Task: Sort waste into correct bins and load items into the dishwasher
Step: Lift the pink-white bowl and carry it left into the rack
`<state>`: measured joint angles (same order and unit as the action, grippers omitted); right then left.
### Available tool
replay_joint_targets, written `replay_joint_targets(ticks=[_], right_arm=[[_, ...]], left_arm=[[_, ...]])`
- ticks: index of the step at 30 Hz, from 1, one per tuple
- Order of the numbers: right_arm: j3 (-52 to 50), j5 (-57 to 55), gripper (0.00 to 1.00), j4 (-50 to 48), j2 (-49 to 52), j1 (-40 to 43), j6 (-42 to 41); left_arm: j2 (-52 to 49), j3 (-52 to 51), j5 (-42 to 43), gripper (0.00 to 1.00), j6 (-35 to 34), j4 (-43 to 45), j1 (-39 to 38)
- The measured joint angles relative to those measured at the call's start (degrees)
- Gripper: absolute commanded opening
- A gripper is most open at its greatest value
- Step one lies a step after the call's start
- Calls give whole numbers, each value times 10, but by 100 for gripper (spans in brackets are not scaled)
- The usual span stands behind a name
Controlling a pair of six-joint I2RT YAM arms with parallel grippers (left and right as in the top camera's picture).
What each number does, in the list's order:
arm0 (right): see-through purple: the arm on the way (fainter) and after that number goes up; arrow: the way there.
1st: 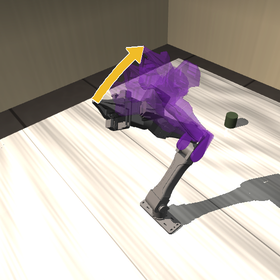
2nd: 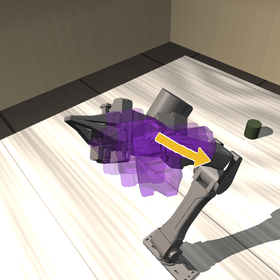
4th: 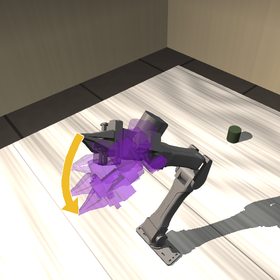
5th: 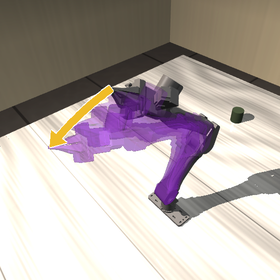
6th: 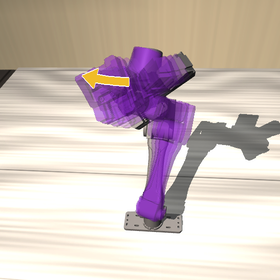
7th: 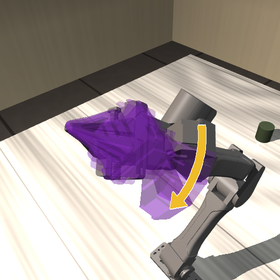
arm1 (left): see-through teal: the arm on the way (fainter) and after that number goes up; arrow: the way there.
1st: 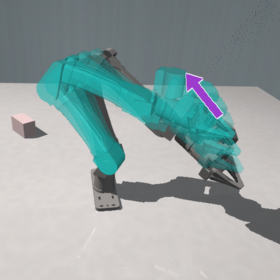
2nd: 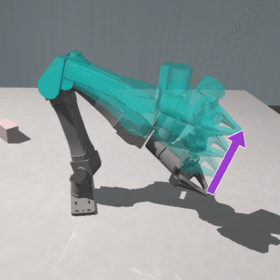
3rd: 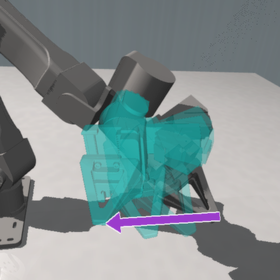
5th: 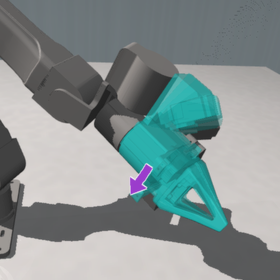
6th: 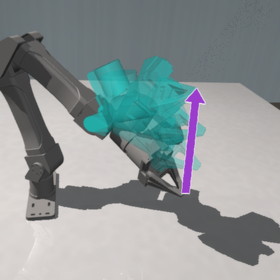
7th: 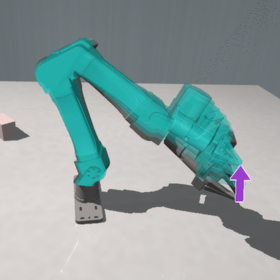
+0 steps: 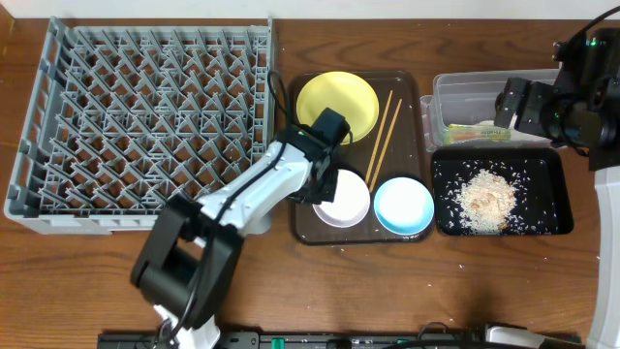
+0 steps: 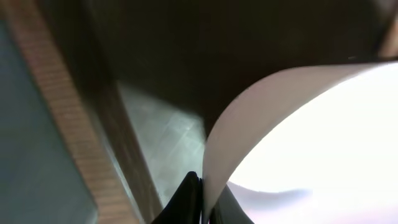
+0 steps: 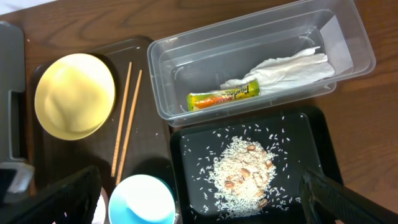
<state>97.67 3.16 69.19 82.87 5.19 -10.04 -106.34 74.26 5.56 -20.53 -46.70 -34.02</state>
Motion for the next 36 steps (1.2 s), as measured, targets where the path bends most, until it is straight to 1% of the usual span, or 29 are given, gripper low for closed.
replay_joint_targets(ticks=[4, 8, 13, 17, 19, 22, 26, 28, 31, 36], right_arm=[[0, 0, 99, 0, 0, 0, 0], [0, 0, 99, 0, 0, 0, 0], [0, 0, 99, 0, 0, 0, 0], [0, 0, 99, 0, 0, 0, 0], [0, 0, 99, 0, 0, 0, 0], [-1, 0, 99, 0, 0, 0, 0], [-2, 0, 99, 0, 0, 0, 0], [-3, 0, 99, 0, 0, 0, 0], [-3, 0, 99, 0, 0, 0, 0], [-3, 0, 99, 0, 0, 0, 0]], left_arm=[[53, 0, -21, 7, 0, -11, 0], [119, 0, -78, 7, 0, -11, 0], [183, 0, -216, 7, 0, 7, 0], [196, 1, -355, 8, 29, 80, 3], [194, 1, -409, 8, 60, 130, 10], [193, 0, -465, 7, 118, 221, 31], [191, 1, -507, 7, 191, 333, 67], [188, 1, -519, 8, 229, 375, 82], [177, 11, -528, 7, 280, 393, 89], [131, 66, -537, 8, 357, 392, 88]])
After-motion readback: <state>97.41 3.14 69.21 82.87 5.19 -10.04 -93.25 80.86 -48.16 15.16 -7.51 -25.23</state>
